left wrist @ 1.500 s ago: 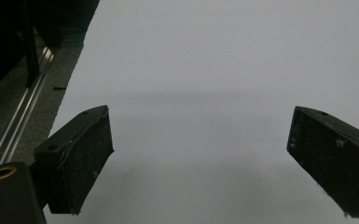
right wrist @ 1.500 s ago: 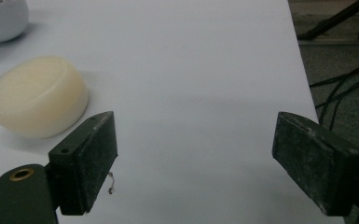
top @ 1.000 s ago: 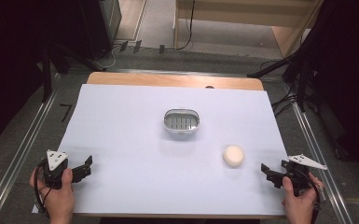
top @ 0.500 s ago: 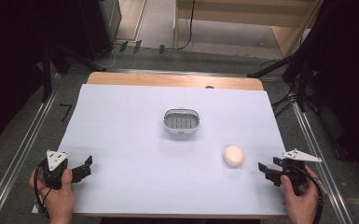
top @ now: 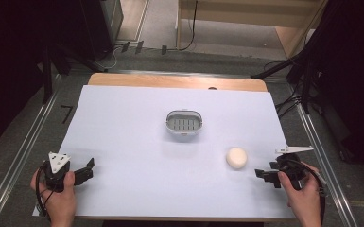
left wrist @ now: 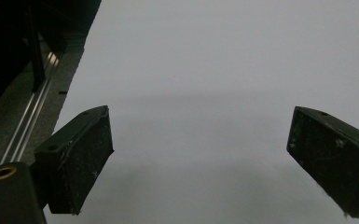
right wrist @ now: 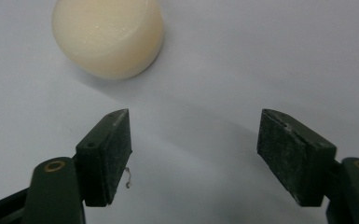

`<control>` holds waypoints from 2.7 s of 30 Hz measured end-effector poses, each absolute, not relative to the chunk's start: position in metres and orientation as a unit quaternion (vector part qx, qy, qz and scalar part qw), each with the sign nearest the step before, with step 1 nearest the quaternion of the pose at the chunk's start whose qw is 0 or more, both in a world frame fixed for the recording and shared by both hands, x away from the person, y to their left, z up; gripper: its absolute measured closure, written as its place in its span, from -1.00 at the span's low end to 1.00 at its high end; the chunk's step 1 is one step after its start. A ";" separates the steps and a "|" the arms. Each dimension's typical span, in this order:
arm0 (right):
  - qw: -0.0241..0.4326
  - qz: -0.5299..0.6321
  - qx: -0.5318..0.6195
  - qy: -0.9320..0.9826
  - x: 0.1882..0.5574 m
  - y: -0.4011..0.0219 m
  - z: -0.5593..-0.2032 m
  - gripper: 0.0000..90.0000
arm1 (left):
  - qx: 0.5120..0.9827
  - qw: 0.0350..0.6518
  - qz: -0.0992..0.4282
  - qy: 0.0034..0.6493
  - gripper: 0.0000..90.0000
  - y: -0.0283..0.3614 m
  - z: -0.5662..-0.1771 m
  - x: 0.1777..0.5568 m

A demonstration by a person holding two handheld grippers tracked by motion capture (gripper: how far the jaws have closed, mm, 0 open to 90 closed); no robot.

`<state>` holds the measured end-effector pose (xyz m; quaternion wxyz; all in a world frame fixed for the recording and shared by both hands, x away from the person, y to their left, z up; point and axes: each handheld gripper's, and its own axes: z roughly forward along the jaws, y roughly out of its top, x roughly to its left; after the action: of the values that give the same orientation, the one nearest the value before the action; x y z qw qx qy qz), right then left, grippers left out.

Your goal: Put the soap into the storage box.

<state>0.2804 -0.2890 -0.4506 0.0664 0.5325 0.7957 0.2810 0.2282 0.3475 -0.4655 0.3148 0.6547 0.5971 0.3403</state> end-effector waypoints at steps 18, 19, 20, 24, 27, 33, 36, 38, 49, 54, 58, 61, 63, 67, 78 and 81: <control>0.046 0.236 0.513 0.824 0.308 -0.257 -0.435 -0.68 | 0.655 0.314 0.345 0.595 -0.84 0.346 -0.466 0.228; 0.041 0.233 0.514 0.824 0.310 -0.255 -0.434 -0.68 | 0.654 0.314 0.345 0.595 -0.84 0.346 -0.466 0.228; 0.039 0.232 0.515 0.824 0.311 -0.253 -0.434 -0.68 | 0.654 0.314 0.345 0.595 -0.84 0.346 -0.466 0.228; 0.033 0.226 0.511 0.829 0.315 -0.247 -0.436 -0.68 | 0.656 0.312 0.345 0.594 -0.84 0.346 -0.466 0.229; 0.026 0.216 0.506 0.834 0.317 -0.242 -0.439 -0.68 | 0.656 0.312 0.344 0.595 -0.84 0.346 -0.466 0.229; 0.019 0.213 0.505 0.836 0.320 -0.234 -0.442 -0.69 | 0.657 0.310 0.345 0.595 -0.84 0.346 -0.466 0.229; 0.017 0.211 0.509 0.834 0.323 -0.229 -0.443 -0.70 | 0.656 0.312 0.344 0.595 -0.84 0.346 -0.466 0.229; 0.017 0.211 0.506 0.836 0.325 -0.225 -0.444 -0.70 | 0.656 0.313 0.344 0.595 -0.84 0.346 -0.466 0.229; 0.017 0.195 0.511 0.837 0.337 -0.204 -0.446 -0.67 | 0.655 0.315 0.342 0.595 -0.84 0.347 -0.466 0.229; 0.020 0.195 0.520 0.831 0.339 -0.199 -0.444 -0.54 | 0.656 0.312 0.341 0.596 -0.84 0.346 -0.466 0.229; 0.018 0.186 0.524 0.831 0.341 -0.197 -0.449 -0.50 | 0.656 0.312 0.342 0.596 -0.84 0.346 -0.466 0.229; 0.015 0.184 0.527 0.829 0.342 -0.197 -0.451 -0.49 | 0.656 0.312 0.341 0.596 -0.84 0.346 -0.466 0.229; 0.016 0.184 0.528 0.829 0.342 -0.196 -0.451 -0.48 | 0.657 0.311 0.341 0.596 -0.84 0.346 -0.466 0.229; 0.009 0.179 0.518 0.836 0.341 -0.195 -0.450 -0.47 | 0.658 0.309 0.342 0.596 -0.84 0.345 -0.466 0.229; 0.012 0.197 0.513 0.835 0.340 -0.195 -0.442 -0.47 | 0.657 0.309 0.342 0.597 -0.84 0.346 -0.466 0.229; 0.015 0.201 0.510 0.836 0.341 -0.194 -0.436 -0.47 | 0.658 0.308 0.340 0.597 -0.84 0.346 -0.466 0.230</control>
<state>0.3406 -0.1941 -0.4361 0.0151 0.5103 0.8360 0.2011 0.2297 0.3459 -0.4660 0.3082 0.6577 0.5971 0.3405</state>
